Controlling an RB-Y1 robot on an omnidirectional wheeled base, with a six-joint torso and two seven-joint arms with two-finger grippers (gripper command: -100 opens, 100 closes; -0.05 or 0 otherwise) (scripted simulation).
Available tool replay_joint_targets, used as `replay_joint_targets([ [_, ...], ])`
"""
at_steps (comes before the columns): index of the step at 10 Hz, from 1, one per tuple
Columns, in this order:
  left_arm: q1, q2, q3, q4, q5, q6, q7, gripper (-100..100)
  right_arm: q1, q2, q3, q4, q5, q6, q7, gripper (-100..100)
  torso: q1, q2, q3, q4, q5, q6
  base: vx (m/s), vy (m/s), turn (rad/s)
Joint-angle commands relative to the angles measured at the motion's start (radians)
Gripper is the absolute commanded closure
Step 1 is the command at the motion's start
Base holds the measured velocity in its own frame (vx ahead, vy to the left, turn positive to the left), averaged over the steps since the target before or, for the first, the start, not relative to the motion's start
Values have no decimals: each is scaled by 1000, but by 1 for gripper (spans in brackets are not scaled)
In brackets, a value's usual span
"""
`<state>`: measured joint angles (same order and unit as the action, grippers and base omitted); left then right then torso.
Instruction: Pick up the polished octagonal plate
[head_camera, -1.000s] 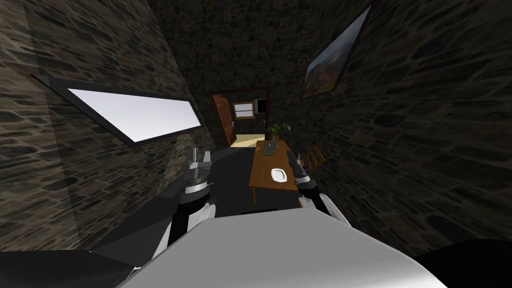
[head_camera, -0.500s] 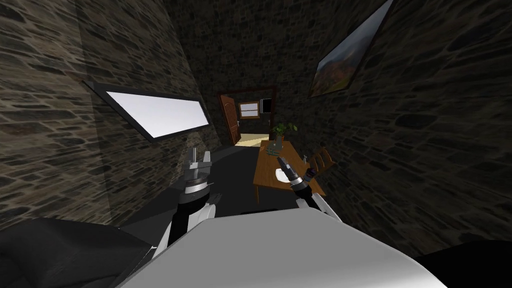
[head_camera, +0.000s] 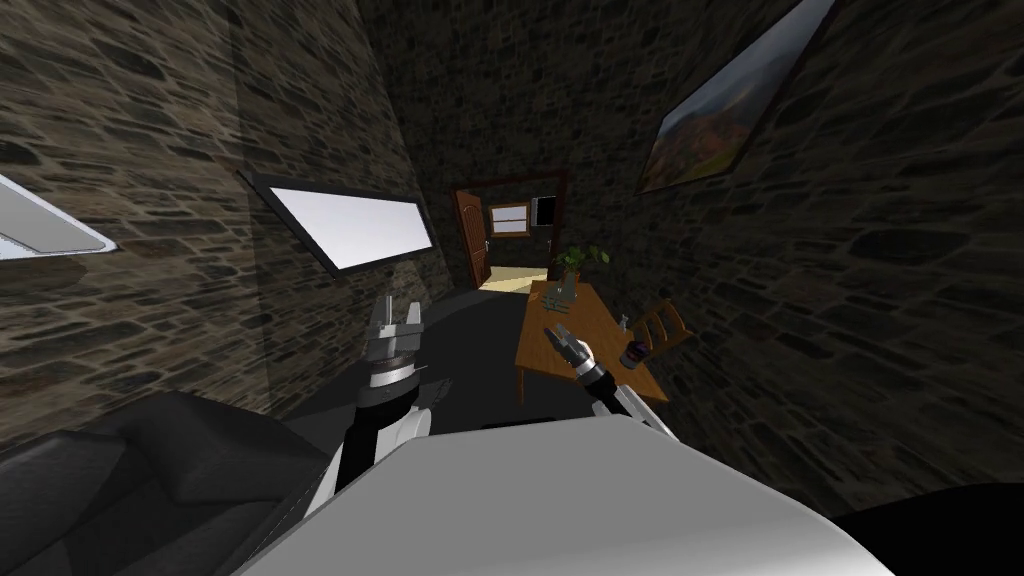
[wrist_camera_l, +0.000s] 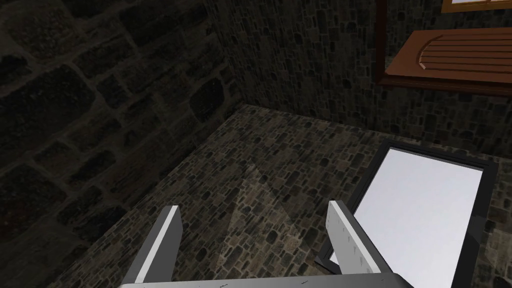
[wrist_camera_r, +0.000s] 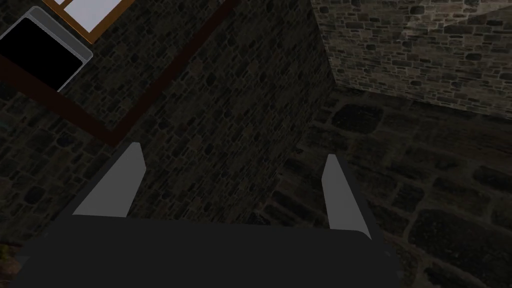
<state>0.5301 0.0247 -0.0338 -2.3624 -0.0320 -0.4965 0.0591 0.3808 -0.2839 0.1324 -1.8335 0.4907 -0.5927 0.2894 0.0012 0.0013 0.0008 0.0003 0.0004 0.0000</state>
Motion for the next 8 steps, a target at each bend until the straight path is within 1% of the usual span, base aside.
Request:
replay_joint_targets([
  [1,0,0,0,0,0,0,0,0,-13,-25,25,50,50,-2,34,-100,0,0,0,0,0,0,-27,42,258],
  [2,0,0,0,0,0,0,0,0,-13,-25,25,74,68,-2,34,-100,1,1,0,0,0,0,-21,33,94],
  [3,0,0,0,0,0,0,0,0,-29,-45,41,108,104,-2,52,-100,0,1,0,0,0,1,-16,35,176],
  [4,0,0,0,0,0,0,0,0,-29,-45,41,123,112,-2,52,-100,0,0,0,0,0,0,-10,18,74],
  [5,0,0,0,0,0,0,0,0,-45,-67,57,152,154,-3,69,-100,-1,0,0,0,0,1,-15,21,145],
  [6,0,0,0,0,0,0,0,0,-45,-67,57,172,156,-3,69,-100,-1,0,0,0,0,0,-11,15,91],
  [7,0,0,0,0,0,0,0,0,-63,-90,73,203,198,-4,85,-100,-1,0,0,0,0,1,-11,17,178],
  [8,0,0,0,0,0,0,0,0,-63,-90,73,222,200,-4,85,-100,-1,0,0,0,0,0,-9,8,72],
])
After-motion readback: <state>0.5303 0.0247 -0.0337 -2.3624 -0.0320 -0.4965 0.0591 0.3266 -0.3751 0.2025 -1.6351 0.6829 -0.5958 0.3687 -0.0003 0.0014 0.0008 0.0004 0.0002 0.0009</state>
